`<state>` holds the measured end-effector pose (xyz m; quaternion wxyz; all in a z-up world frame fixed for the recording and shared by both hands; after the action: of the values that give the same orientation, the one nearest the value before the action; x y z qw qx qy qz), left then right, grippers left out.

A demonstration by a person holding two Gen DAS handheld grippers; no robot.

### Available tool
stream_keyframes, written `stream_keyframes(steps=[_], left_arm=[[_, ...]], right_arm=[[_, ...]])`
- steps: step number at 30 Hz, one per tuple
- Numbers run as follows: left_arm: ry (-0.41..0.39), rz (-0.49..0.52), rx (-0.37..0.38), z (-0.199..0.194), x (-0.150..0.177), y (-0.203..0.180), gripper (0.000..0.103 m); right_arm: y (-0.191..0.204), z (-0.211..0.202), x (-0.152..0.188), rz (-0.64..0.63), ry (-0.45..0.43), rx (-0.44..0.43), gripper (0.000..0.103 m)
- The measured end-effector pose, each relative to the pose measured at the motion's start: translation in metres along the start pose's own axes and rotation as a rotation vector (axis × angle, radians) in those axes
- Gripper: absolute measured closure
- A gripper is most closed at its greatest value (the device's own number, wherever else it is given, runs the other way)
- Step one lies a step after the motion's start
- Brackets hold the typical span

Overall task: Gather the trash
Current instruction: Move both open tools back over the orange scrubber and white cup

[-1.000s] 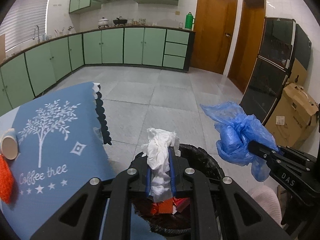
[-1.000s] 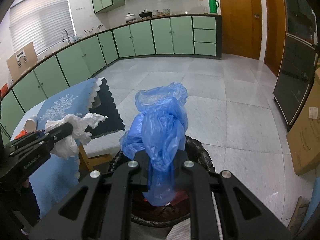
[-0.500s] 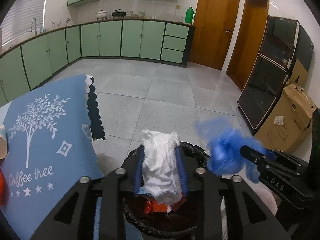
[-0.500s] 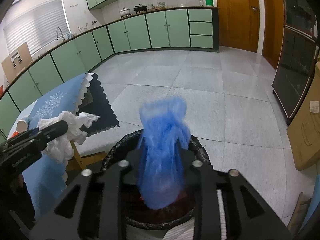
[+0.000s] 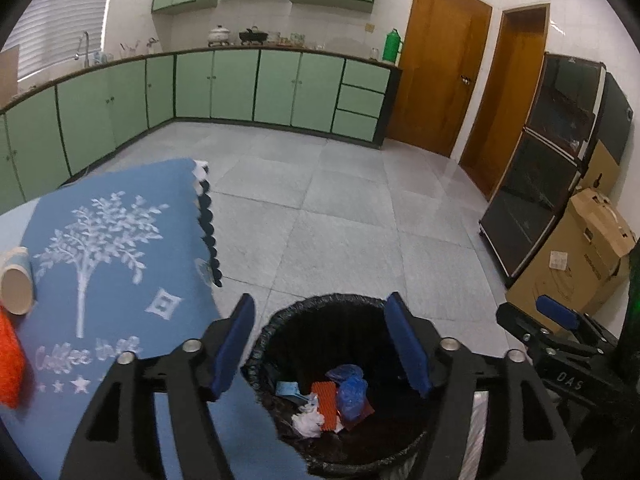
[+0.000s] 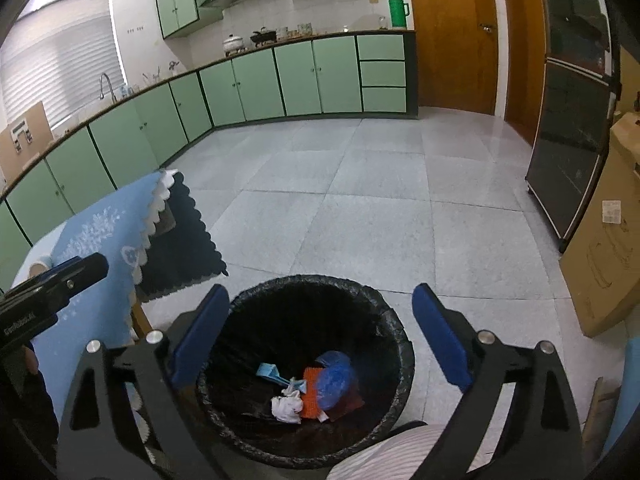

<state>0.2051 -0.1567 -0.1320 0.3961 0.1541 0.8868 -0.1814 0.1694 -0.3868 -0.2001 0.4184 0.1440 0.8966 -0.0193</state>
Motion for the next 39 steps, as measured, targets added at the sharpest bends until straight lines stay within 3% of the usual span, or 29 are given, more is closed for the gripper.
stream_keyframes(steps=[4, 10, 24, 39], left_arm=[[-0.045, -0.002, -0.034, -0.022, -0.006, 0.013, 0.021], [-0.099, -0.031, -0.115, -0.060, -0.008, 0.043, 0.014], [-0.137, -0.153, -0.374, -0.135, 0.023, 0.146, 0.013], [-0.099, -0.250, -0.496, -0.152, 0.059, 0.212, 0.013]], right_arm=[[0.009, -0.014, -0.007, -0.001, -0.028, -0.018, 0.012], [0.034, -0.031, -0.013, -0.014, -0.063, -0.048, 0.008], [0.124, -0.041, -0.011, -0.121, -0.075, -0.176, 0.008], [0.229, -0.022, -0.003, -0.257, -0.074, -0.318, 0.008]])
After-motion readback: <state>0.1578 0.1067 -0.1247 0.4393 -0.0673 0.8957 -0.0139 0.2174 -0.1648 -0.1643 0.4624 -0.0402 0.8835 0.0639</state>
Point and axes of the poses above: each gripper's, at about its wrist camera, not at the fingertips, and z roughly the way its jaws point, y to its left, x to its underside, the point moved 5 cm from there along z, roughly the way its jaws point, and after that the axes turned 4 degrees about x, right-handed, at the moved point
